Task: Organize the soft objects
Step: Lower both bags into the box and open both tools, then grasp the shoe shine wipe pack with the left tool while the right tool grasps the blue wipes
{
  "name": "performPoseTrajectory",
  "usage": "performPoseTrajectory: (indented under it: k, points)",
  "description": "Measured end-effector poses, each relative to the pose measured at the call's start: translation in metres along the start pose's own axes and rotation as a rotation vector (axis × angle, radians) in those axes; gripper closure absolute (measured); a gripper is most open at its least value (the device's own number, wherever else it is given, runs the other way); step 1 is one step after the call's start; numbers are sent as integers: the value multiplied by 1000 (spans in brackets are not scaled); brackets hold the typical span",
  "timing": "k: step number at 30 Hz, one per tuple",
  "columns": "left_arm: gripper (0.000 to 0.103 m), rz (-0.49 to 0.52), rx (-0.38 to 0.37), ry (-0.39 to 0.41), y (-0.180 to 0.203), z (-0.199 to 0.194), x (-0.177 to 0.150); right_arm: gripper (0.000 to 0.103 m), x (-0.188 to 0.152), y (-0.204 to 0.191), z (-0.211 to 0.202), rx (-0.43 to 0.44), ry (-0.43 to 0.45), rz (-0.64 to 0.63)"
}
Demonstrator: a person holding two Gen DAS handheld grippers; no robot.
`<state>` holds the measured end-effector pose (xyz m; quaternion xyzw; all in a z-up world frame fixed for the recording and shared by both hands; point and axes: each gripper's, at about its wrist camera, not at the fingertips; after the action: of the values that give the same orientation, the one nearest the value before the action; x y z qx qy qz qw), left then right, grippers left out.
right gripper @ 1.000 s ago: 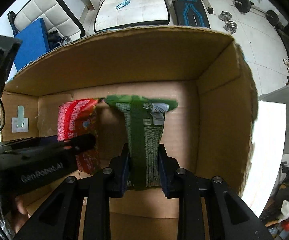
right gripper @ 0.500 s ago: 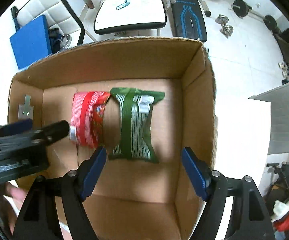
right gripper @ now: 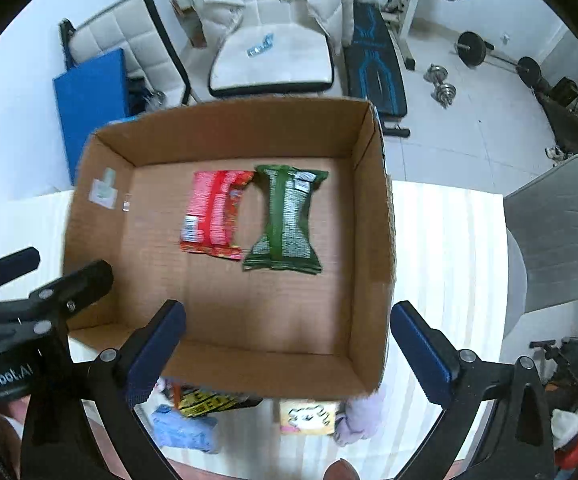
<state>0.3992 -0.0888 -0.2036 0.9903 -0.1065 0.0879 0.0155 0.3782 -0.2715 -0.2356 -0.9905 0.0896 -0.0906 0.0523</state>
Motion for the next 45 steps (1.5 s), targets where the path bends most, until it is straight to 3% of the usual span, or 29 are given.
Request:
performPoseTrajectory:
  k: [4, 6, 10, 14, 16, 19, 25, 30, 36, 40, 45]
  points:
    - [3, -79, -3, 34, -12, -24, -35, 0, -22, 0, -31, 49, 49, -2]
    - [3, -159, -50, 29, -22, -24, -68, 0, -39, 5, -42, 48, 69, 0]
    - [3, -292, -110, -78, -47, 13, -141, 0, -88, 23, -40, 64, 52, 12]
    - [3, -386, -93, -227, -74, 70, -214, 0, -137, 33, -8, 103, -38, 2]
    - [3, -398, -46, -268, -86, 87, -244, 0, -163, 16, 10, 124, -82, -113]
    - [3, -413, -1, -300, -99, 99, -281, 0, -193, -29, 37, 83, -121, -357]
    - [3, -456, 40, -317, -113, 112, -322, 0, -245, -120, 82, -9, -154, -827]
    - [3, -452, 78, -317, -116, 114, -341, 7, -266, -153, 125, -58, -221, -946]
    - [3, -403, 114, -292, -107, 106, -336, 40, -275, -136, 141, -103, -248, -827]
    - [3, -243, 149, -234, -72, 96, -311, 47, -264, -88, 136, -69, -333, -547]
    - [3, 57, 156, -141, -5, 88, -255, 49, -261, -12, 123, -46, -351, -253]
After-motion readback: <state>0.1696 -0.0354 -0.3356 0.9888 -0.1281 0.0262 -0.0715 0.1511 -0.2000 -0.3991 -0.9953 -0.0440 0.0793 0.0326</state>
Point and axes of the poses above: each gripper's, at about its wrist camera, not at the fingertips, and z roughly the way its jaws point, y to its right, x to its top, and after that the axes turned 7 degrees about z, right-handed
